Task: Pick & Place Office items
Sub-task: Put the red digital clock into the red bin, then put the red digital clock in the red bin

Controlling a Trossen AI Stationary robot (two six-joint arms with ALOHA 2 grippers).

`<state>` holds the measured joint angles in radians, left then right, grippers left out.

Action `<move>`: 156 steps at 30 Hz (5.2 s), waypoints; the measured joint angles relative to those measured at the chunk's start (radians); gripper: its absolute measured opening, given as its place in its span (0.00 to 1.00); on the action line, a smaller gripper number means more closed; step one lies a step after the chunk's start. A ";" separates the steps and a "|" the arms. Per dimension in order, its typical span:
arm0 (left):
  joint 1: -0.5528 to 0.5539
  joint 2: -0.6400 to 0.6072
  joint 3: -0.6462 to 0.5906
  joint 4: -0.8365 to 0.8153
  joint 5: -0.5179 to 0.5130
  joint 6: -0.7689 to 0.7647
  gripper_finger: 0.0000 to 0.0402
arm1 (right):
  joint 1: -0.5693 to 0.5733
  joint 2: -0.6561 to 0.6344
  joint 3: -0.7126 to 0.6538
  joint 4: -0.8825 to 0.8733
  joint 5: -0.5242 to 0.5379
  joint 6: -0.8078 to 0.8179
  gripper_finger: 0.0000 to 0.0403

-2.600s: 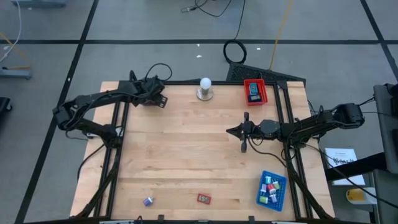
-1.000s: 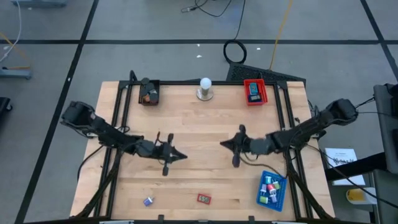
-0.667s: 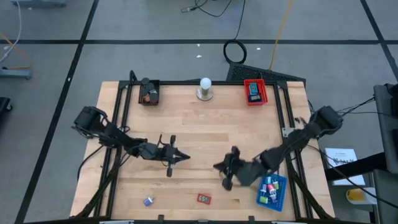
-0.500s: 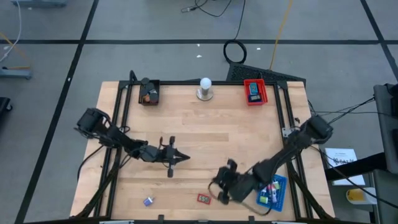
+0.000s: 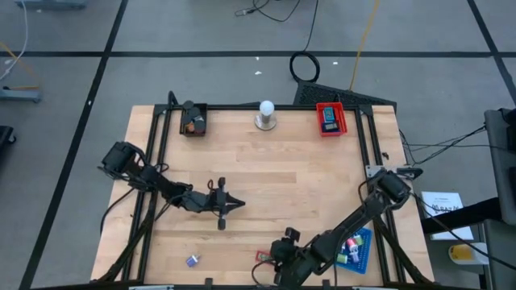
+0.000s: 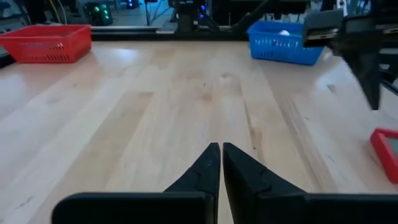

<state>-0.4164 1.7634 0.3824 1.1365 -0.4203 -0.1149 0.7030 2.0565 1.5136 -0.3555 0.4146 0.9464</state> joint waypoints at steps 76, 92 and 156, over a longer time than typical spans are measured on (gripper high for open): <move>0.226 0.000 0.000 -0.028 0.033 -0.076 0.02 | -0.378 -0.737 -0.986 -0.129 0.119 0.578 0.42; 0.259 0.000 0.001 -0.094 0.030 0.008 0.01 | -0.586 -0.861 -0.986 -0.147 -0.054 0.387 0.72; 0.267 0.000 0.001 -0.085 0.025 0.025 0.05 | -0.656 -0.475 -0.669 -0.268 -0.204 0.060 0.53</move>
<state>-0.1497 1.7630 0.3832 1.0513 -0.3950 -0.0898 0.0471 1.5819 0.8442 -0.6233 0.2102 1.0068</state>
